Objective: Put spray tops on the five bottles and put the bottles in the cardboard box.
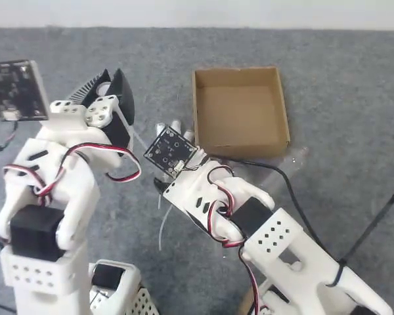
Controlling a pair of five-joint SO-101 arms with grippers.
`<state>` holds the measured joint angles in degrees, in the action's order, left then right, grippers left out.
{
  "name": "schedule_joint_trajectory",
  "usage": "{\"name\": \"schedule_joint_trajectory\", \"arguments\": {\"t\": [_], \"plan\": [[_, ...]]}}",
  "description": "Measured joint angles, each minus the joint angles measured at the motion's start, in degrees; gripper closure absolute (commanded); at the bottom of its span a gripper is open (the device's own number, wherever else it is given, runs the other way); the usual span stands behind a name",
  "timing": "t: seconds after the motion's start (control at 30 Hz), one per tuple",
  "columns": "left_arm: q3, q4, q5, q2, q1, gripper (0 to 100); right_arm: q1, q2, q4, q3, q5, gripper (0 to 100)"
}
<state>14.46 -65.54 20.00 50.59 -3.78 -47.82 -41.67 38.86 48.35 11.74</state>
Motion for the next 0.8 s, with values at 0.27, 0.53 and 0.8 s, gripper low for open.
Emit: {"name": "schedule_joint_trajectory", "arguments": {"t": [0.27, 0.53, 0.8], "plan": [[7.30, 2.20, 0.09, -0.09, 0.00, 99, 0.00, 0.00, -6.95, 2.99, -4.66, 99.3], [11.25, 3.69, 0.09, -0.09, -0.97, 99, -1.41, 0.00, -10.11, 5.45, -4.84, 99.3], [14.33, 3.69, -1.05, -0.09, -3.60, 99, -1.41, -6.33, -24.18, 15.03, -5.36, 99.3]]}}
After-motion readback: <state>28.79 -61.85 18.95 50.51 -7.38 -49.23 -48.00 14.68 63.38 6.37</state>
